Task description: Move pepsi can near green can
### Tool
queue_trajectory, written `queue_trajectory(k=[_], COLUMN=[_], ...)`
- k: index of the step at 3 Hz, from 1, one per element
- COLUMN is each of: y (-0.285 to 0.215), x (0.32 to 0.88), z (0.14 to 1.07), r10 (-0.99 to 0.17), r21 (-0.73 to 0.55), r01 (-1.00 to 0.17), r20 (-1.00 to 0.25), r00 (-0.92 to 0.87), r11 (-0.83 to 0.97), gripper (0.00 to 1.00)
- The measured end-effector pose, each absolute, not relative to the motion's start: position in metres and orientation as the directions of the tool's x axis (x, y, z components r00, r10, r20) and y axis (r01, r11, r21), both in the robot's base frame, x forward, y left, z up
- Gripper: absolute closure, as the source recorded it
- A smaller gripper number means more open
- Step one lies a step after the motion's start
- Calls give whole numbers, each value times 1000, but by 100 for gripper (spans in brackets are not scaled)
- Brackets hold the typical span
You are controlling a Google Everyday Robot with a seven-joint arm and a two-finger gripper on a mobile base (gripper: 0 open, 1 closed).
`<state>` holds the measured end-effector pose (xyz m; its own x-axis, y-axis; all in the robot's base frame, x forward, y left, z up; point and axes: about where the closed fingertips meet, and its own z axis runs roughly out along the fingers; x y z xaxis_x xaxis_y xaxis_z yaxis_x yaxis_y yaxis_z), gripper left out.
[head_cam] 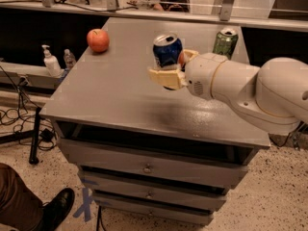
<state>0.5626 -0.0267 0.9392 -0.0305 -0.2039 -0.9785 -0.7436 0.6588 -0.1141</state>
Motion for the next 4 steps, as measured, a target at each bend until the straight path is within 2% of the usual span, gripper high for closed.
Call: queue_trajectory(k=[2, 4], y=[-112, -172], x=[579, 610], z=[968, 963], r10=[-100, -106], r21=[-123, -165], r01=[-665, -625], r20=[-992, -986], r00=[73, 130], r11=[736, 763], gripper=[100, 100])
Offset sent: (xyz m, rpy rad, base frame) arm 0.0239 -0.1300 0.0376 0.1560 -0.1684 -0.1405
